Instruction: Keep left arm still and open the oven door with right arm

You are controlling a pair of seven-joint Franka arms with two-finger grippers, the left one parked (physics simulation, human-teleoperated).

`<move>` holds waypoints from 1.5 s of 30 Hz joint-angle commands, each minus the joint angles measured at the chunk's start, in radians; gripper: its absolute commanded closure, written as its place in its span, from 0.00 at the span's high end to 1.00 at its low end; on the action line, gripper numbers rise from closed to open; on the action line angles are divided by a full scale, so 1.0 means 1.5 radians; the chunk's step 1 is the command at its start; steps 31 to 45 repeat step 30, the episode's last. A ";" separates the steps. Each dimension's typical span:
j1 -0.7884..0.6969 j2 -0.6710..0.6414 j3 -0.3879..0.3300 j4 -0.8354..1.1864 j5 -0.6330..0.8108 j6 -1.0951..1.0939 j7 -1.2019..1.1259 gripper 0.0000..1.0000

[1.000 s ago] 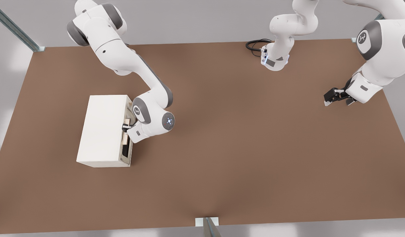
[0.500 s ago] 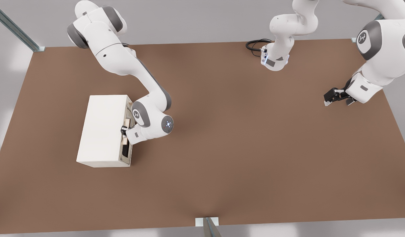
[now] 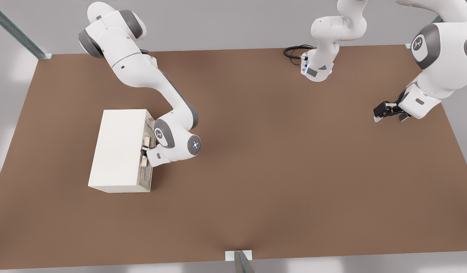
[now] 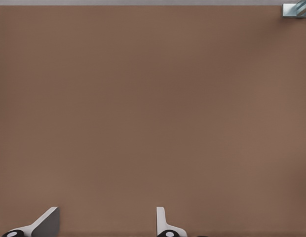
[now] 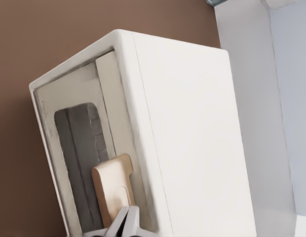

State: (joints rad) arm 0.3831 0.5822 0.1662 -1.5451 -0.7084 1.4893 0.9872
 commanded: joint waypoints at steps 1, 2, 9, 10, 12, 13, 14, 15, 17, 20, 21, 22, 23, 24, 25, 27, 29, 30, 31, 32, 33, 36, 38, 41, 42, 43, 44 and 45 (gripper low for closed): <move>0.001 -0.001 0.001 0.000 0.005 0.001 0.037 0.00; 0.002 -0.001 0.001 0.001 0.006 0.001 0.041 0.00; 0.072 0.057 0.006 0.190 0.371 0.048 0.070 1.00; 0.063 0.056 0.005 0.202 0.377 0.042 0.008 1.00; 0.024 0.032 0.006 0.229 0.393 0.002 -0.225 1.00; -0.006 0.002 0.006 0.230 0.395 -0.036 -0.348 1.00; -0.056 -0.033 0.003 0.238 0.393 -0.078 -0.500 1.00; -0.116 -0.104 0.003 0.207 0.393 -0.079 -0.613 1.00; -0.181 -0.245 -0.019 0.086 0.378 -0.072 -0.649 1.00; -0.217 -0.229 -0.024 0.120 0.383 -0.080 -0.632 1.00; -0.233 -0.222 -0.024 0.134 0.387 -0.073 -0.637 1.00; -0.249 -0.221 -0.024 0.150 0.390 -0.074 -0.640 1.00; -0.271 -0.221 -0.024 0.159 0.408 -0.075 -0.654 1.00; -0.273 -0.221 -0.025 0.159 0.409 -0.073 -0.672 1.00; -0.272 -0.221 -0.025 0.159 0.410 -0.071 -0.670 1.00; -0.272 -0.214 -0.025 0.159 0.409 -0.070 -0.667 1.00; -0.272 -0.211 -0.025 0.159 0.409 -0.069 -0.666 1.00; -0.272 -0.208 -0.025 0.164 0.409 -0.069 -0.666 1.00; -0.272 -0.208 -0.025 0.164 0.409 -0.069 -0.666 1.00; -0.272 -0.208 -0.025 0.164 0.409 -0.069 -0.666 1.00; -0.272 -0.208 -0.025 0.164 0.409 -0.069 -0.666 1.00; -0.272 -0.208 -0.025 0.164 0.409 -0.069 -0.666 1.00; -0.272 -0.208 -0.025 0.164 0.409 -0.069 -0.666 1.00; -0.272 -0.208 -0.025 0.164 0.409 -0.069 -0.666 1.00; -0.272 -0.208 -0.025 0.164 0.409 -0.069 -0.666 1.00; -0.272 -0.208 -0.025 0.164 0.409 -0.069 -0.666 1.00; -0.272 -0.208 -0.025 0.164 0.409 -0.069 -0.666 1.00; -0.272 -0.208 -0.025 0.164 0.409 -0.069 -0.666 1.00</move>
